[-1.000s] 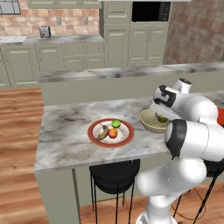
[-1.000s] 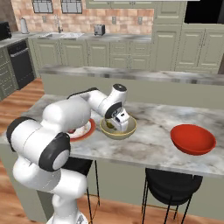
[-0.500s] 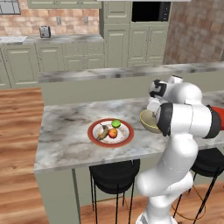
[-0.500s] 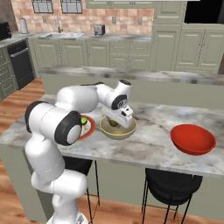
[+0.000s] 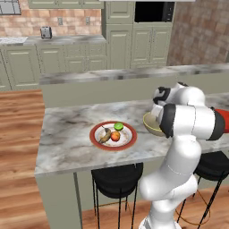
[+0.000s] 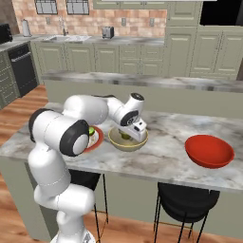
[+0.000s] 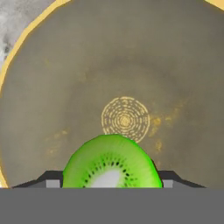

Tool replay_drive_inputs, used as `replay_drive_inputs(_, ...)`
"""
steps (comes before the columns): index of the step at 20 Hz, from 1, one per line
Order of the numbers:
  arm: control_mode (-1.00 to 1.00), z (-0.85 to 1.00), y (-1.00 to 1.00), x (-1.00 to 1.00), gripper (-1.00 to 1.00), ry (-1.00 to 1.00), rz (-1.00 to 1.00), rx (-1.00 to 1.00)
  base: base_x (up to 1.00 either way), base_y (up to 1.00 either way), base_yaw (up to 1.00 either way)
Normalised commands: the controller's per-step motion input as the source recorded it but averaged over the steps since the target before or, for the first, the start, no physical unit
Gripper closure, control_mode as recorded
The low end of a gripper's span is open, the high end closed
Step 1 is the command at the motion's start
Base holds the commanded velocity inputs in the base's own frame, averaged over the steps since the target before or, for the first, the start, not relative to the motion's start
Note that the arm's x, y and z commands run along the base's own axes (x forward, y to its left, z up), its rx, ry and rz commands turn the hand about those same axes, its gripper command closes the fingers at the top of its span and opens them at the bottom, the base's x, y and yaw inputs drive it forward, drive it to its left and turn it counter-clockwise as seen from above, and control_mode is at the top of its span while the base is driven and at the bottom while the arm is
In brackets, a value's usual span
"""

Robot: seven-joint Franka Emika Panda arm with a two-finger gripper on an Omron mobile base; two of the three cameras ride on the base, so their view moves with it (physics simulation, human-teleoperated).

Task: Take the fruits from the plate on the dining counter and place two fruits in each bowl.

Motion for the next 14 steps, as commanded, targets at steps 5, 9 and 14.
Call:
replay_drive_inputs(5,-1.0,-0.04,0.0,0.22,1.0,0.05,0.0,-0.06,0.0,0.0,0.0)
replay_drive_inputs(9,-1.0,-0.05,0.0,0.2,1.0,0.12,0.02,-0.02,0.0,0.0,0.0)
replay_drive_inputs(14,-1.0,-0.04,-0.01,0.11,1.0,0.07,0.03,0.0,0.0,0.0,0.0)
